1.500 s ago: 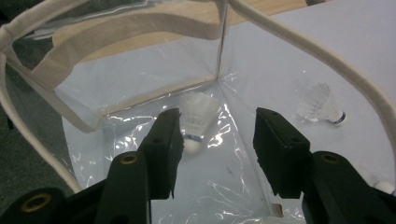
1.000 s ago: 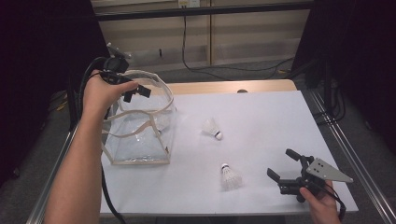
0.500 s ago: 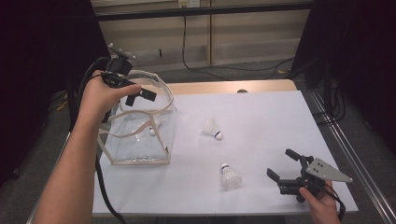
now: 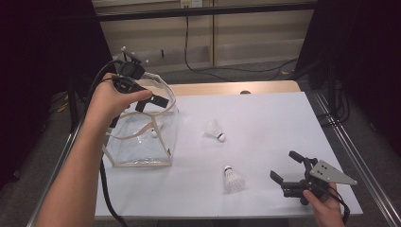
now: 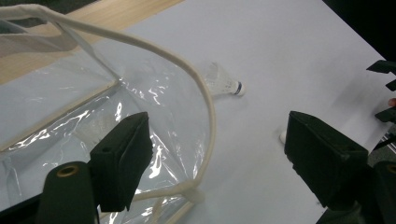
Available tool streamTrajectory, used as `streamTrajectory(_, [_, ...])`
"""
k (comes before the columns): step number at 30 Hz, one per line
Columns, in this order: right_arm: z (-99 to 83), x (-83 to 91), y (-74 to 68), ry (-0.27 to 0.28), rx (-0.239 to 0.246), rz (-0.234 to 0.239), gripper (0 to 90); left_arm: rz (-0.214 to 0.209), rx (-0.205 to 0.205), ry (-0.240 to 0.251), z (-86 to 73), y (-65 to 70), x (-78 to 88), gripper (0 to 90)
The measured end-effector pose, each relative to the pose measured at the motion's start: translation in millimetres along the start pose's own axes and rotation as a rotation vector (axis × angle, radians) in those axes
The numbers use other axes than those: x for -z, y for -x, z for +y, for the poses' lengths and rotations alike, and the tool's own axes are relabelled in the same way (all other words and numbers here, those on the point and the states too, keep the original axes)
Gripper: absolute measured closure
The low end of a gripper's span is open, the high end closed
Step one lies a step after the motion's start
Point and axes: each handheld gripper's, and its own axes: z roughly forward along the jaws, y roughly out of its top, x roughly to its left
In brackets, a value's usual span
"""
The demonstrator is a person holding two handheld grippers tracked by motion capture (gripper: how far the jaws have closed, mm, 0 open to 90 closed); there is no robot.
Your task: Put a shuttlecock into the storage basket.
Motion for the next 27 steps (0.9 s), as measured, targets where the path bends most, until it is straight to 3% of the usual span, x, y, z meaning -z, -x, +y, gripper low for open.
streamTrajectory(27, [0.1,-0.2,-0.7,-0.002,0.000,0.000,0.7,-0.098,-0.096,-0.017,0.8,36.1,-20.8,16.8])
